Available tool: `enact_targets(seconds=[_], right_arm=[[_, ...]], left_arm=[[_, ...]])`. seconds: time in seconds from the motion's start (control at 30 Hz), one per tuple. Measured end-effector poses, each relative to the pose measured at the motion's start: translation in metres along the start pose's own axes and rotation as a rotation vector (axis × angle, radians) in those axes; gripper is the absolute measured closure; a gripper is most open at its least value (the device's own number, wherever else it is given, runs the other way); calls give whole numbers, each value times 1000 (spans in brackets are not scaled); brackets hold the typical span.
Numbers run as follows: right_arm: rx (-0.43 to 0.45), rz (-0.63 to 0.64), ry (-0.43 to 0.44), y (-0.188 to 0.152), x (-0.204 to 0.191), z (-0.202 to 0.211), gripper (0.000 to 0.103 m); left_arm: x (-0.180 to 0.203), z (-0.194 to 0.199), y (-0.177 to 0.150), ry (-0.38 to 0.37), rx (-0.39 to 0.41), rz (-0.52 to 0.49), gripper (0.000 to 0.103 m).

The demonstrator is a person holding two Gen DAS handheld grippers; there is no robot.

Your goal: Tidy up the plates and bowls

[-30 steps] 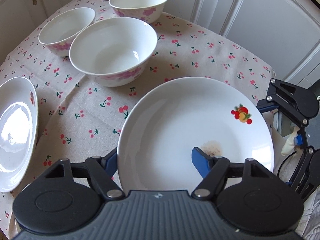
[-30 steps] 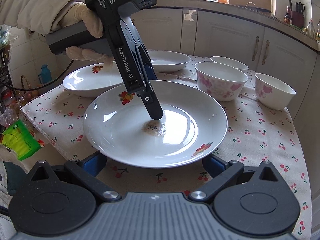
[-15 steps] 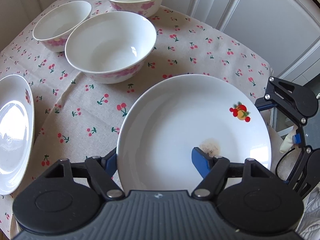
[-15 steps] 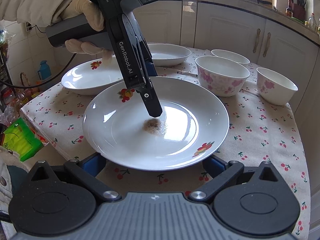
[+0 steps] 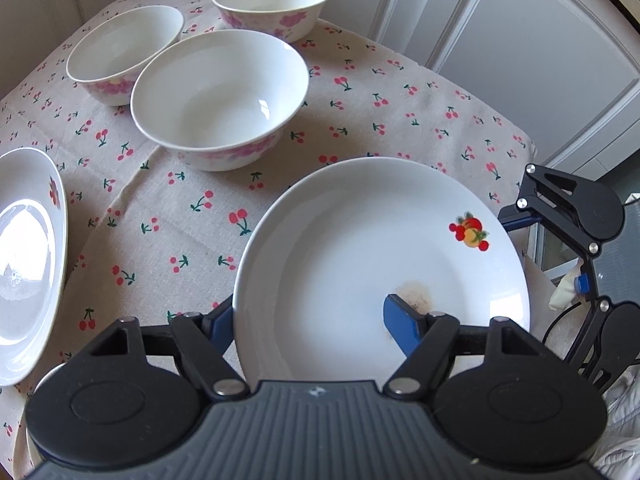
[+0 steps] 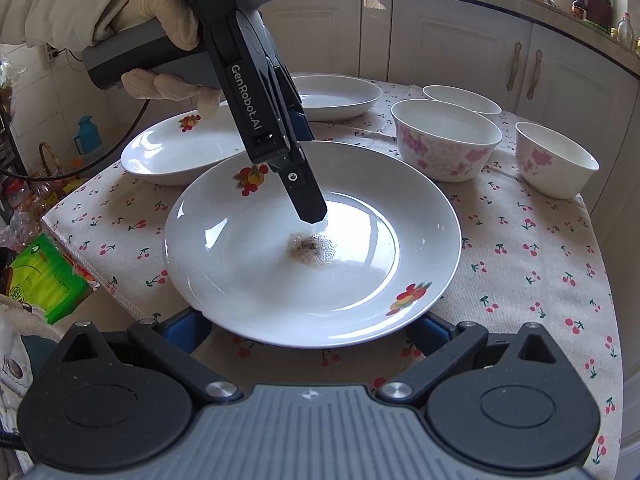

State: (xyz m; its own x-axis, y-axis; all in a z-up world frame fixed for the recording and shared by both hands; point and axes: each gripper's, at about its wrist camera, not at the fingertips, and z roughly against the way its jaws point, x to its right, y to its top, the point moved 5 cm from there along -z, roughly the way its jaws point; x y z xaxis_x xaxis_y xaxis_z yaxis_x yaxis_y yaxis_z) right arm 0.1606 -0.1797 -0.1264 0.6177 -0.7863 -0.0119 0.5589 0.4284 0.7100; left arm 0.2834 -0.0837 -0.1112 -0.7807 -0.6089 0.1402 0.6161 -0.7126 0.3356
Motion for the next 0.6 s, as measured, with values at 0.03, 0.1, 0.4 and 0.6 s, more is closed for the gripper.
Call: enact_targets(seconds=[0.03,0.1,0.4,0.6], right_arm=[[-2,2,-1,0,0,0,0],[-4,6,-5,0,-1,1,0],[0,10,2,6,0,8,0],[7,15,7,13,1,12,0]], left_arm=[[0,1,0,-2,3,3,29],[1,2,-1,-3,10,0,29],[0,9,-1,-1,28,4,29],[-2,21,0,4,58,15,29]])
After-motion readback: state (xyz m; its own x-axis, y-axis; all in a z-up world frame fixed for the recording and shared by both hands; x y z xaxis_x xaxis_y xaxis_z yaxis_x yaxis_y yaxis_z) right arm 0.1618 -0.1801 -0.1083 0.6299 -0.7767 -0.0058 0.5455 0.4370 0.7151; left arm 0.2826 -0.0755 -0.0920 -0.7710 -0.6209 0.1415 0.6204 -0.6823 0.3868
